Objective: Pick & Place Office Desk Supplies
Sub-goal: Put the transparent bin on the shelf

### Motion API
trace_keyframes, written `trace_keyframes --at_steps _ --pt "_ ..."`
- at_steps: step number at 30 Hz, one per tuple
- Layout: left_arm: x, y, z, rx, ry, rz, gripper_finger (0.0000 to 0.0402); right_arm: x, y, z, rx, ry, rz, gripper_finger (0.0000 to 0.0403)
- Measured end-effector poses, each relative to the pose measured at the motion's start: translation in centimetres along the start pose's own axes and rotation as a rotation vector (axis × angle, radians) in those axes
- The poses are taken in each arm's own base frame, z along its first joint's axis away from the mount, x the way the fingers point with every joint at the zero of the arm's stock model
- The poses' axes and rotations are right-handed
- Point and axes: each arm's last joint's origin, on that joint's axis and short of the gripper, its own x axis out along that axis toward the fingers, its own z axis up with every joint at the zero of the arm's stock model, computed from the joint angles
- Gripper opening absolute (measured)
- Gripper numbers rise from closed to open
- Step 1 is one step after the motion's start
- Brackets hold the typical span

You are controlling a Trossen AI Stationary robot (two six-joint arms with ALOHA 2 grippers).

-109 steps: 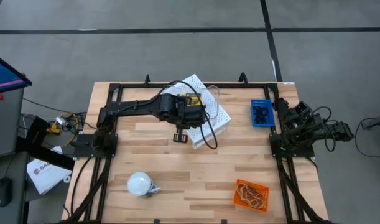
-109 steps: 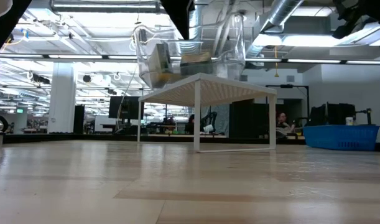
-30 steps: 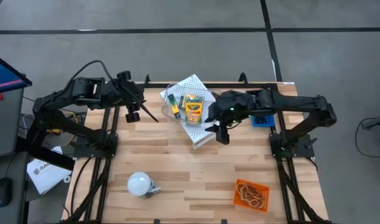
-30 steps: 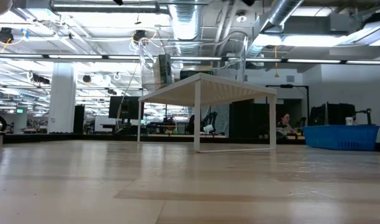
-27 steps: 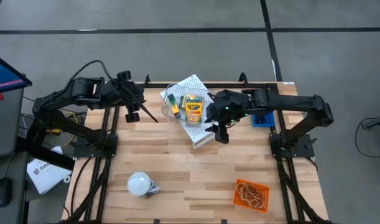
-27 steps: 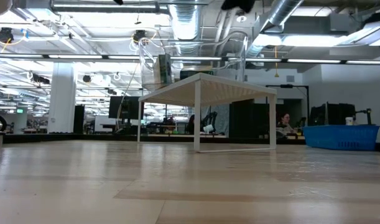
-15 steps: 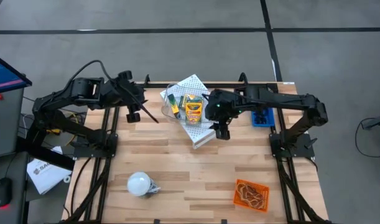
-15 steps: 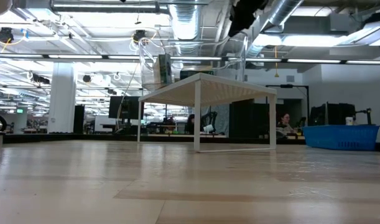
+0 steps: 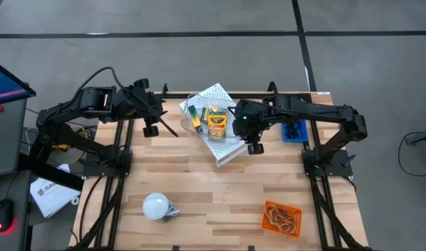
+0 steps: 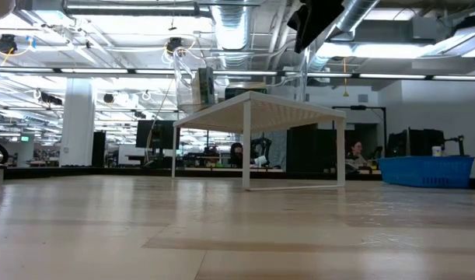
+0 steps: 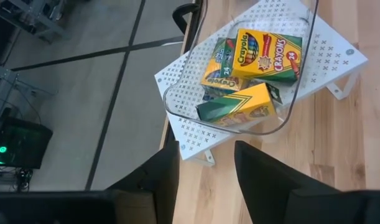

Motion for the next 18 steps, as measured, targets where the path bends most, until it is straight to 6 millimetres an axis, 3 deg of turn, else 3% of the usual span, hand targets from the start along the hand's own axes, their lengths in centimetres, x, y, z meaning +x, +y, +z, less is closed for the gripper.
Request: trace_keyframes --at_steps 8,18 --pt "0.0 0.0 0.0 -0.003 0.000 0.000 0.0134 -0.1 0.1 -0.2 -0.120 0.028 -0.010 0.0014" --pt "0.0 0.0 0.0 -0.012 -0.001 0.001 0.0126 -0.7 0.2 -1.5 -0.359 0.162 -0.037 0.0008"
